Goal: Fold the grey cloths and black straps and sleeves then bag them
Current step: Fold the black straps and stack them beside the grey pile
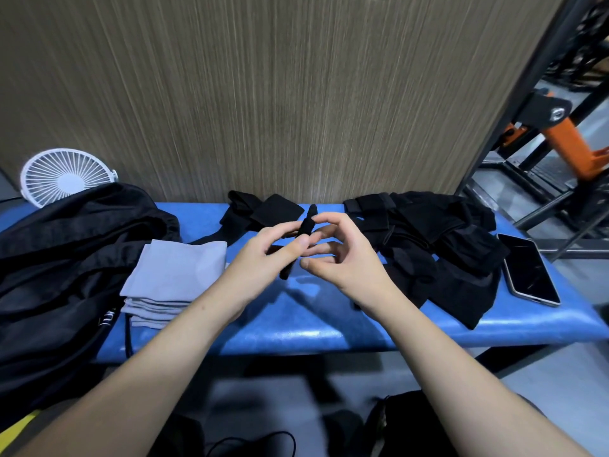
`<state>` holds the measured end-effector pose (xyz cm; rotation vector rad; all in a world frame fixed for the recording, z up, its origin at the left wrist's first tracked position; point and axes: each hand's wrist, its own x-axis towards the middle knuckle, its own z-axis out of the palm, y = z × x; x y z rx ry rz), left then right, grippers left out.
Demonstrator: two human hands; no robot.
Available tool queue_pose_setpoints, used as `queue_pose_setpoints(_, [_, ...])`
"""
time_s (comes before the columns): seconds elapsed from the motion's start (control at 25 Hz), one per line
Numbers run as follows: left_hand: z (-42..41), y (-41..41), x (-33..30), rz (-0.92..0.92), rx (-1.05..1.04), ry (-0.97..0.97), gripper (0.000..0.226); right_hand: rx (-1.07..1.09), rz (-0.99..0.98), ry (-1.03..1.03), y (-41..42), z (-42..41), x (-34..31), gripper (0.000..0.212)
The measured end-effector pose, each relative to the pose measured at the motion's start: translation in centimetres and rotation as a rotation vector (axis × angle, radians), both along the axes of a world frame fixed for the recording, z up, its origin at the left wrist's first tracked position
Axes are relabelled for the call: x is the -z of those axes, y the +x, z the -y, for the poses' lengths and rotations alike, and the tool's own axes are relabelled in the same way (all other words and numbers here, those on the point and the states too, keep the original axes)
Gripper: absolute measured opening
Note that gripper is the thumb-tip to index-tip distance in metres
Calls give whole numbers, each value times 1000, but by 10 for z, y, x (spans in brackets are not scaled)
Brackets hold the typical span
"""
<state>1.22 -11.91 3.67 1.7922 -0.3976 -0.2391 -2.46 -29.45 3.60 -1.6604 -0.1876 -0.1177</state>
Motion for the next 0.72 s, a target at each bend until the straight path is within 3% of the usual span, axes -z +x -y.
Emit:
queue_pose_setpoints(0.16, [-1,1,3,68,3,-25,43,-63,-60,238,1,-4,6,49])
queue_pose_setpoints(0.32, [-1,-1,3,179,33,66,52,-44,-193,589,0,-5,-1,23])
queue_pose_setpoints(0.4, [1,-4,3,150,85,107,59,-33,-213,587,-1,-4,-1,16])
queue_pose_setpoints(0.48, [2,-5,5,130,97,118,54,29,-220,526,2,-3,4,30])
queue_pose_setpoints(0.72, [3,-6,0,111,-109,55,34,167,-231,364,10,6,9,47])
